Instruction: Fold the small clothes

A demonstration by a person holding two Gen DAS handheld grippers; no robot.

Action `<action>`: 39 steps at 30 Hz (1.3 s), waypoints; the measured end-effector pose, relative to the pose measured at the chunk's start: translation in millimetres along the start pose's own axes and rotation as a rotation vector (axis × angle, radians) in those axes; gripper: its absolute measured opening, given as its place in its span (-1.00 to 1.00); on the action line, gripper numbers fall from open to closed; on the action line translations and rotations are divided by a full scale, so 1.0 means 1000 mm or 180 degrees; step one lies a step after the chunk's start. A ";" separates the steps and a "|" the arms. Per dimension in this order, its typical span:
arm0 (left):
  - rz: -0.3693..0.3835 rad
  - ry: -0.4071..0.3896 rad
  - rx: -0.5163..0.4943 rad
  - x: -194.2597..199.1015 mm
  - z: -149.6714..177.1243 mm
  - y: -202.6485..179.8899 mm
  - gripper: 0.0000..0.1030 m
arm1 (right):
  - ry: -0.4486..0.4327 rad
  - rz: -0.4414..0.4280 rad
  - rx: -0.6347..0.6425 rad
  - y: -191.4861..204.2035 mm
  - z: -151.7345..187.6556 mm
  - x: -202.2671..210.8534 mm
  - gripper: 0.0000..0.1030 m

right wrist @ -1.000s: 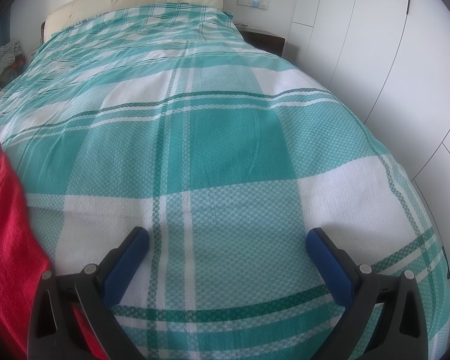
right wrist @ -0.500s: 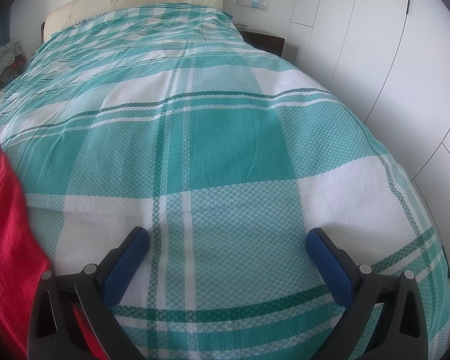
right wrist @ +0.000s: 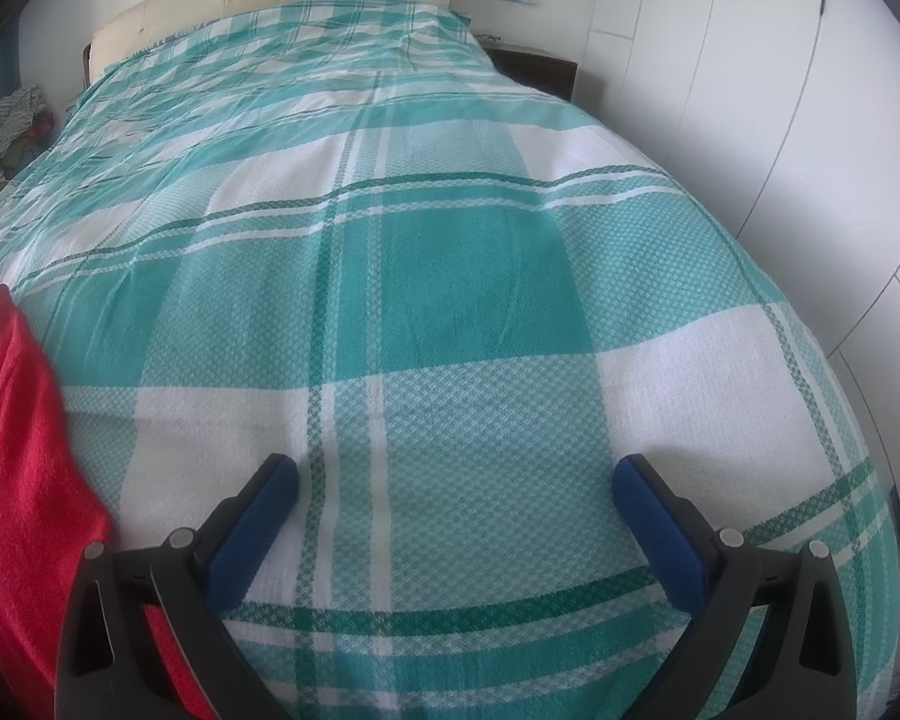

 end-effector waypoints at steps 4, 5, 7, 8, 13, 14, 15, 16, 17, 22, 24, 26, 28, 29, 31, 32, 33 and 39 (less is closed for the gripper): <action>0.0631 -0.0032 0.0427 0.075 0.008 0.011 0.81 | -0.0013 -0.0596 -0.0209 -0.014 -0.001 0.047 1.00; 0.0698 0.0006 0.0374 0.091 0.019 0.005 0.82 | -0.0142 -0.0599 -0.0131 -0.013 0.000 0.072 1.00; 0.0762 0.0089 0.0042 0.117 0.052 -0.020 0.85 | -0.0448 -0.0538 0.0263 0.006 0.011 0.129 1.00; 0.0723 0.0136 -0.0174 0.126 0.073 -0.037 0.85 | -0.0565 -0.0563 0.0427 0.020 0.022 0.158 1.00; 0.0486 0.0269 -0.0478 0.137 0.168 -0.091 0.77 | -0.0367 -0.1360 0.0650 0.109 0.126 0.243 1.00; 0.0447 0.0294 -0.0446 0.137 0.179 -0.094 0.70 | -0.0234 -0.1602 0.0612 0.127 0.154 0.248 1.00; 0.0436 0.0306 -0.0418 0.137 0.187 -0.096 0.55 | -0.0082 -0.1896 0.0549 0.146 0.180 0.250 1.00; 0.0451 0.0305 -0.0393 0.140 0.192 -0.097 0.42 | 0.0048 -0.2127 0.0446 0.160 0.204 0.247 1.00; 0.0488 0.0289 -0.0372 0.142 0.193 -0.097 0.36 | 0.0209 -0.2269 0.0355 0.174 0.224 0.240 1.00; 0.0668 0.0430 -0.0411 0.140 0.199 -0.099 -0.81 | 0.0744 -0.2657 0.0147 0.226 0.276 0.200 0.24; 0.0725 0.0373 -0.0416 0.144 0.198 -0.098 -0.88 | 0.0768 -0.2588 0.0365 0.242 0.282 0.194 -0.72; 0.0793 0.0325 -0.0248 0.152 0.197 -0.086 -0.90 | 0.0754 -0.2474 0.0374 0.240 0.285 0.195 -0.92; 0.0816 0.0301 -0.0128 0.160 0.201 -0.071 -0.92 | 0.0725 -0.2314 0.0341 0.229 0.285 0.203 -0.93; 0.0835 0.0337 -0.0083 0.160 0.205 -0.067 -0.92 | 0.0698 -0.2236 0.0361 0.223 0.285 0.208 -0.93; 0.0819 0.0396 -0.0025 0.151 0.212 -0.063 -0.92 | 0.0738 -0.2161 0.0362 0.217 0.291 0.213 -0.93; 0.0780 0.0418 -0.0025 0.144 0.215 -0.064 -0.92 | 0.0783 -0.2126 0.0364 0.217 0.295 0.209 -0.93; 0.0726 0.0416 -0.0045 0.137 0.217 -0.067 -0.92 | 0.0831 -0.2103 0.0373 0.218 0.299 0.201 -0.93; 0.0408 0.0315 -0.0199 0.143 0.213 -0.070 -0.14 | 0.0733 -0.2265 0.0204 0.205 0.296 0.192 -0.75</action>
Point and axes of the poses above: each gripper's, at about its wrist camera, not at the fingertips, and x roughly against the way its jaws point, y to its left, z to its underside, the point moved 4 cm from there along -x, roughly the way its jaws point, and after that the axes turned 5 degrees about x, right-handed, at the moved point
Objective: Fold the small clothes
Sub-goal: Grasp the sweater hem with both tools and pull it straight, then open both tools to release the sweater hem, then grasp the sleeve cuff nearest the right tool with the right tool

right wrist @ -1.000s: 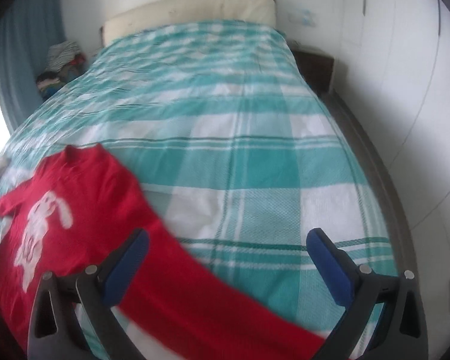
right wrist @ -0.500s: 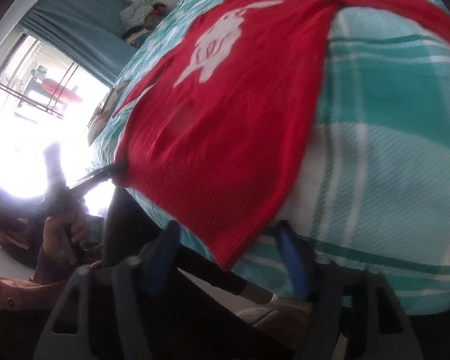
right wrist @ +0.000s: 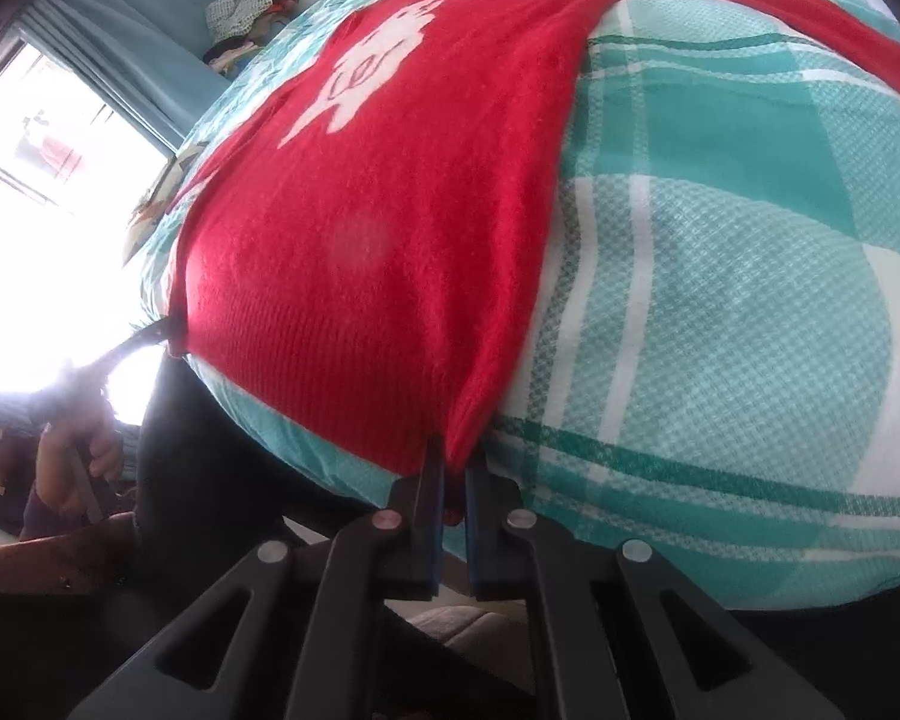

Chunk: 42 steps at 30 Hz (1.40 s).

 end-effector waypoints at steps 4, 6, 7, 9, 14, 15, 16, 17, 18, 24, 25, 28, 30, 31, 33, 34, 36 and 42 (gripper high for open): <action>-0.0257 -0.0358 -0.0021 0.042 -0.013 0.009 0.40 | -0.0398 0.0511 -0.0078 -0.033 -0.005 0.067 0.05; -0.0333 -0.0544 -0.0052 0.059 -0.024 0.009 0.51 | -0.0720 0.0742 -0.0222 -0.063 -0.016 0.113 0.07; -0.0333 -0.0635 -0.0057 0.066 -0.031 0.008 0.55 | -0.0886 0.0875 -0.0309 -0.082 -0.025 0.137 0.08; -0.0258 -0.0795 -0.0074 0.074 -0.044 0.000 0.57 | -0.1223 0.1126 -0.0567 -0.128 -0.042 0.184 0.19; -0.0049 -0.0961 -0.0065 0.076 -0.061 -0.024 0.58 | -0.1184 0.1292 -0.1176 -0.260 -0.086 0.229 0.24; -0.0013 -0.0974 -0.0060 0.076 -0.060 -0.029 0.58 | -0.1020 0.1224 -0.1236 -0.279 -0.091 0.225 0.24; 0.0013 -0.0985 -0.0059 0.077 -0.058 -0.032 0.59 | -0.0836 0.1207 -0.1328 -0.296 -0.092 0.219 0.16; 0.0023 -0.0998 -0.0061 0.077 -0.055 -0.035 0.59 | -0.0774 0.1208 -0.1444 -0.308 -0.087 0.219 0.15; 0.0023 -0.1013 -0.0067 0.078 -0.052 -0.037 0.62 | -0.0801 0.1135 -0.1568 -0.315 -0.083 0.220 0.14; 0.0068 -0.0812 -0.0018 0.057 -0.041 -0.035 0.71 | -0.0986 0.0908 -0.1818 -0.313 -0.062 0.197 0.14; 0.0075 -0.0771 -0.0022 0.054 -0.042 -0.037 0.71 | -0.1002 0.0862 -0.1878 -0.312 -0.060 0.193 0.15; 0.0100 -0.0825 -0.0070 0.052 -0.045 -0.043 0.71 | -0.0965 0.0835 -0.1867 -0.312 -0.065 0.180 -0.24; 0.0104 -0.0876 -0.0067 0.055 -0.046 -0.044 0.71 | -0.0943 0.0790 -0.1910 -0.312 -0.066 0.176 -0.86; 0.0102 -0.0894 -0.0060 0.056 -0.045 -0.044 0.71 | -0.0972 0.0846 -0.1911 -0.309 -0.067 0.180 -0.86; 0.0063 -0.0914 -0.0052 0.057 -0.044 -0.040 0.71 | -0.1124 0.1131 -0.1706 -0.290 -0.078 0.200 -0.87; 0.0032 -0.0916 -0.0049 0.057 -0.042 -0.037 0.71 | -0.1234 0.1279 -0.1582 -0.277 -0.086 0.215 -0.87; -0.0002 -0.0894 -0.0019 0.054 -0.041 -0.031 0.71 | -0.1429 0.1477 -0.1340 -0.244 -0.108 0.243 -0.87; 0.0080 -0.0888 0.0113 0.046 -0.043 -0.022 0.71 | -0.1606 0.0856 -0.0599 -0.111 -0.213 0.258 -0.86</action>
Point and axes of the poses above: each gripper's, at about its wrist camera, not at the fingertips, and x roughly against the way its jaws point, y to its left, z to its underside, the point moved 4 cm from there along -x, roughly the way its jaws point, and after that the axes turned 5 degrees about x, right-handed, at the moved point
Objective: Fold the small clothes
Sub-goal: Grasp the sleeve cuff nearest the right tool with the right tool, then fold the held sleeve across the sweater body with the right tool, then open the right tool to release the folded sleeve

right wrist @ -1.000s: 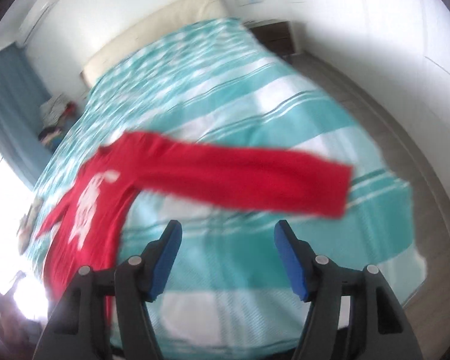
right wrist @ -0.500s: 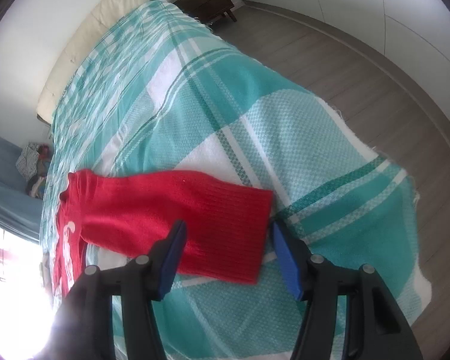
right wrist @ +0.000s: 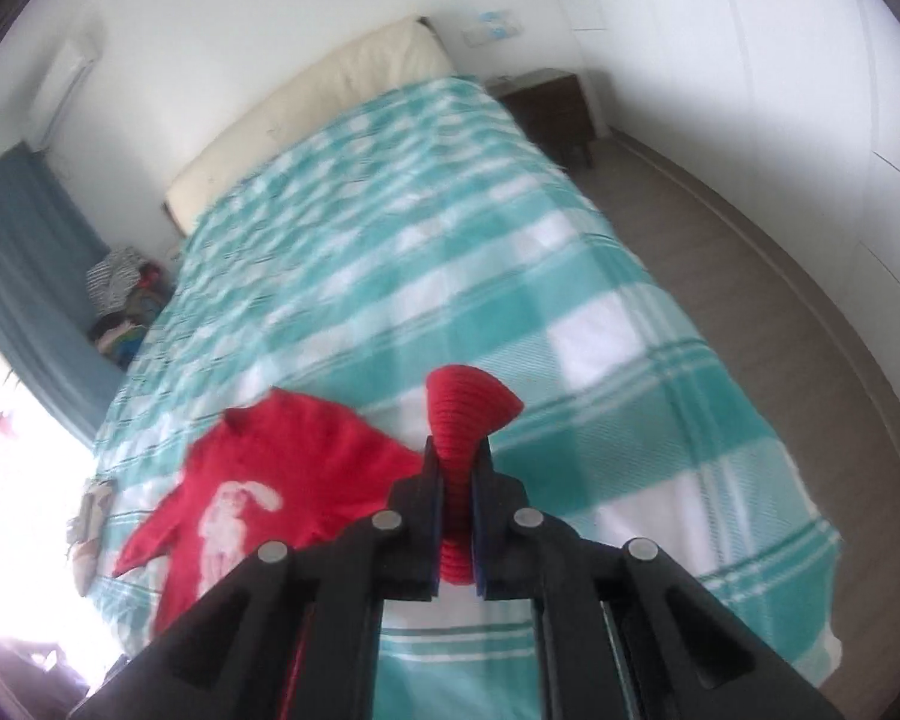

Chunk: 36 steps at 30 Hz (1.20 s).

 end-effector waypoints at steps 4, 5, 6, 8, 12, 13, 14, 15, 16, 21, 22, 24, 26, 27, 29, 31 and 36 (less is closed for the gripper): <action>0.0055 -0.0070 0.0052 0.005 -0.001 0.001 0.71 | 0.0145 -0.0575 0.0375 0.118 -0.026 -0.043 -0.86; 0.0055 -0.0075 0.0058 0.006 -0.001 0.002 0.71 | 0.0193 -0.0687 0.0427 0.143 -0.028 -0.057 -0.86; 0.0054 -0.0078 0.0060 0.007 0.000 0.002 0.71 | 0.0249 -0.0792 0.0480 0.167 -0.028 -0.072 -0.86; 0.0038 -0.0076 0.0061 0.009 0.002 0.004 0.71 | 0.0365 -0.0938 0.0596 0.207 -0.023 -0.105 -0.86; 0.0007 -0.0063 0.0078 0.012 0.008 0.008 0.71 | 0.0632 -0.1215 0.0623 0.257 0.001 -0.172 -0.85; 0.0002 -0.0054 0.0081 0.012 0.009 0.009 0.71 | 0.0685 -0.1336 0.0575 0.263 0.008 -0.187 -0.75; -0.0005 -0.0041 0.0084 0.012 0.011 0.010 0.71 | 0.0769 -0.1437 0.0553 0.269 0.015 -0.202 -0.72; -0.0013 -0.0028 0.0085 0.011 0.013 0.010 0.71 | 0.0861 -0.1544 0.0512 0.271 0.023 -0.216 -0.48; -0.0024 -0.0011 0.0084 0.010 0.014 0.011 0.71 | 0.0949 -0.1675 0.0437 0.272 0.029 -0.227 -0.07; -0.0070 0.0021 0.0097 0.008 0.020 0.015 0.71 | 0.1045 -0.1912 0.0212 0.250 0.045 -0.237 0.24; -0.0065 0.0037 0.0110 0.007 0.021 0.016 0.71 | 0.1054 -0.1822 0.0235 0.240 0.047 -0.235 0.27; -0.0053 0.0073 0.0113 0.002 0.022 0.015 0.71 | 0.1118 -0.1639 0.0276 0.217 0.057 -0.235 0.29; -0.0043 0.0116 0.0088 -0.003 0.021 0.011 0.71 | 0.1251 -0.1474 0.0249 0.190 0.070 -0.239 0.30; -0.0039 0.0138 0.0071 -0.005 0.021 0.008 0.71 | 0.1325 -0.1370 0.0219 0.174 0.079 -0.243 0.30; -0.0039 0.0173 0.0027 -0.008 0.020 0.002 0.71 | 0.1480 -0.1077 0.0238 0.144 0.099 -0.252 0.30; -0.0040 0.0203 -0.0025 -0.010 0.019 -0.004 0.71 | 0.1517 -0.0569 0.0511 0.118 0.116 -0.255 0.28; -0.0147 0.0189 -0.0177 -0.011 0.017 -0.014 0.82 | 0.0952 0.0337 0.1075 0.106 0.129 -0.202 0.24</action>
Point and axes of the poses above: each gripper's, at about its wrist camera, not at the fingertips, and x roughly against the way its jaws point, y to its left, z to its underside, the point moved 4 cm from there along -x, roughly the way its jaws point, and after that the axes turned 5 degrees about x, right-handed, at the moved point
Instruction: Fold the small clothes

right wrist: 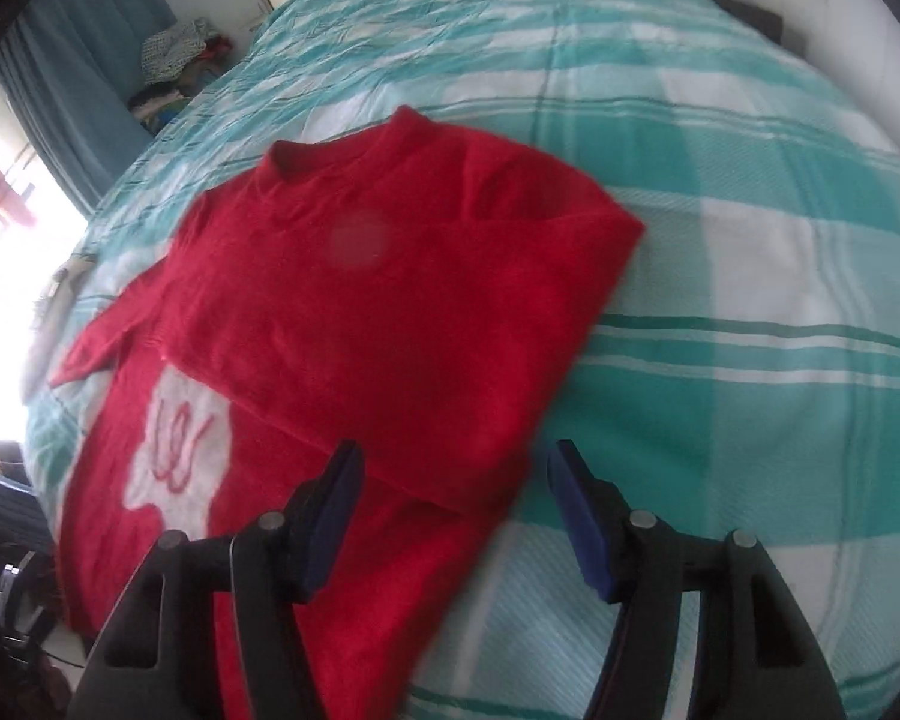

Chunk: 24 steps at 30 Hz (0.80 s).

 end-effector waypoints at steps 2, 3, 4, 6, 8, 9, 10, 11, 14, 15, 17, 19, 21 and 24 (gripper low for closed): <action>-0.0014 0.0042 -0.0020 -0.006 -0.002 -0.003 0.82 | -0.0197 0.0297 0.0118 0.008 0.009 0.027 0.30; -0.0025 0.0073 -0.0025 -0.009 -0.003 -0.005 0.82 | -0.0267 0.0459 0.0174 0.013 0.014 0.039 0.43; -0.0039 0.0098 -0.0033 -0.012 -0.005 -0.007 0.82 | -0.0330 0.0618 0.0216 0.017 0.017 0.050 0.57; -0.0050 0.0114 -0.0066 -0.015 -0.008 -0.011 0.82 | -0.0460 0.0822 0.0262 0.024 0.024 0.066 0.67; -0.0071 0.0138 -0.0100 -0.016 -0.012 -0.015 0.82 | -0.0533 0.0946 0.0245 0.030 0.030 0.081 0.67; -0.0083 0.0154 -0.0116 -0.017 -0.013 -0.016 0.82 | -0.0547 0.1000 0.0233 0.031 0.031 0.085 0.67; -0.0095 0.0161 -0.0128 -0.017 -0.015 -0.016 0.82 | -0.0564 0.1050 0.0228 0.033 0.033 0.089 0.67; -0.0105 0.0157 -0.0139 -0.016 -0.017 -0.016 0.82 | -0.0581 0.1093 0.0230 0.034 0.035 0.092 0.67; -0.0144 0.0120 -0.0156 -0.013 -0.021 -0.013 0.83 | -0.0619 0.1226 0.0309 0.038 0.040 0.099 0.67; -0.0163 0.0107 -0.0153 -0.012 -0.023 -0.012 0.83 | -0.0625 0.1273 0.0340 0.038 0.040 0.101 0.67; -0.0194 0.0091 -0.0131 -0.011 -0.025 -0.008 0.84 | -0.0653 0.1340 0.0389 0.041 0.040 0.104 0.67; -0.0221 0.0087 -0.0106 -0.010 -0.026 -0.003 0.85 | -0.0688 0.1371 0.0415 0.042 0.040 0.107 0.67; -0.0247 0.0094 -0.0092 -0.011 -0.026 0.000 0.85 | -0.0714 0.1430 0.0443 0.043 0.040 0.110 0.67; -0.0290 0.0114 -0.0086 -0.012 -0.026 0.004 0.85 | -0.0722 0.1469 0.0472 0.043 0.039 0.110 0.67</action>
Point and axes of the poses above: each gripper's, at about its wrist camera, not at the fingertips, and x roughly against the way its jaws point, y to its left, z to its underside, the point moved 4 cm from there along -x, roughly the way its jaws point, and after that the axes turned 5 degrees about x, right-handed, at the moved point
